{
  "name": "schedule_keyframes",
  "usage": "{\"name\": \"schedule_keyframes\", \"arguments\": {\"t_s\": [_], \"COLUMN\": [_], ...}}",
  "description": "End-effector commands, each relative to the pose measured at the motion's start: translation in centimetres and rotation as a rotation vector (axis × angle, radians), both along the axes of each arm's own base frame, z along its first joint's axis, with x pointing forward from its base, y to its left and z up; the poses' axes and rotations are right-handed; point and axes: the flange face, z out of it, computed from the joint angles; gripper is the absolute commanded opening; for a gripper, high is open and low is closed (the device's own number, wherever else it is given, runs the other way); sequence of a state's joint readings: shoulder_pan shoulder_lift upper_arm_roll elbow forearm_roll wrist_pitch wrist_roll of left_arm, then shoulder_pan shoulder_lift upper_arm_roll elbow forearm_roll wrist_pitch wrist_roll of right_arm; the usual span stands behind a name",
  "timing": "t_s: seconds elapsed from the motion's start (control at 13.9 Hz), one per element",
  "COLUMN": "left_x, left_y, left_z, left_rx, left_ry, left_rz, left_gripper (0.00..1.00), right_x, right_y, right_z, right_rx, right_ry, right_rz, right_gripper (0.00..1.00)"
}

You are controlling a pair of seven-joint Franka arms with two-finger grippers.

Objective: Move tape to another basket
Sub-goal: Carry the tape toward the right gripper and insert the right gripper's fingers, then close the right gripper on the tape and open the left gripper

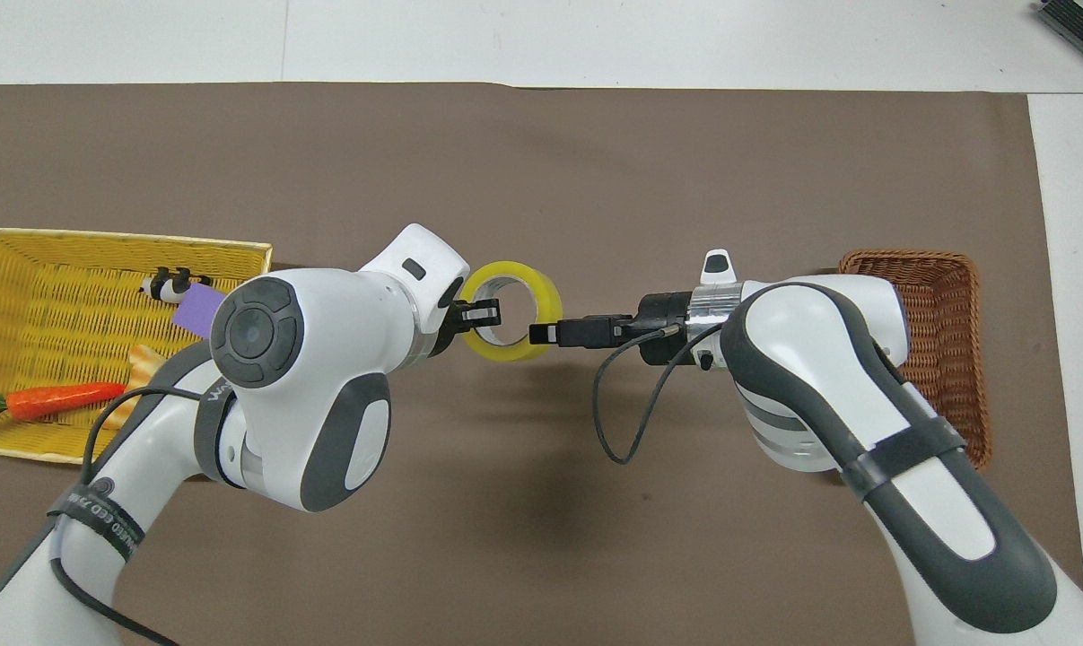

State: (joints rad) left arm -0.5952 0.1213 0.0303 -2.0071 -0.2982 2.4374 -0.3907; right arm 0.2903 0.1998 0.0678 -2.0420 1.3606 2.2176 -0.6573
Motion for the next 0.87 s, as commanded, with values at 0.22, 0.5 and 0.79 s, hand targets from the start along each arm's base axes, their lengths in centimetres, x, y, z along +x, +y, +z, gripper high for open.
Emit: {"name": "schedule_keyframes", "arguments": {"t_s": [0.22, 0.5, 0.79], "left_x": [-2.5, -2.7, -2.7], "left_y": [-1.3, -1.6, -1.5], "left_z": [0.8, 0.8, 0.8], "left_rx": [-0.03, -0.029, -0.027], "left_ry": [0.004, 0.006, 0.011], "left_rz": [0.021, 0.014, 0.014], "left_gripper": [0.0, 0.04, 0.18], "right_x": [0.0, -0.1, -0.2], "right_y": [1.4, 0.6, 0.6], "right_z": [-0.9, -1.0, -1.0], "right_rx": [-0.025, -0.026, -0.027], "right_ry": [-0.05, -0.067, -0.072], "right_rz": [-0.051, -0.03, -0.009], "right_gripper": [1.0, 0.0, 0.0]}}
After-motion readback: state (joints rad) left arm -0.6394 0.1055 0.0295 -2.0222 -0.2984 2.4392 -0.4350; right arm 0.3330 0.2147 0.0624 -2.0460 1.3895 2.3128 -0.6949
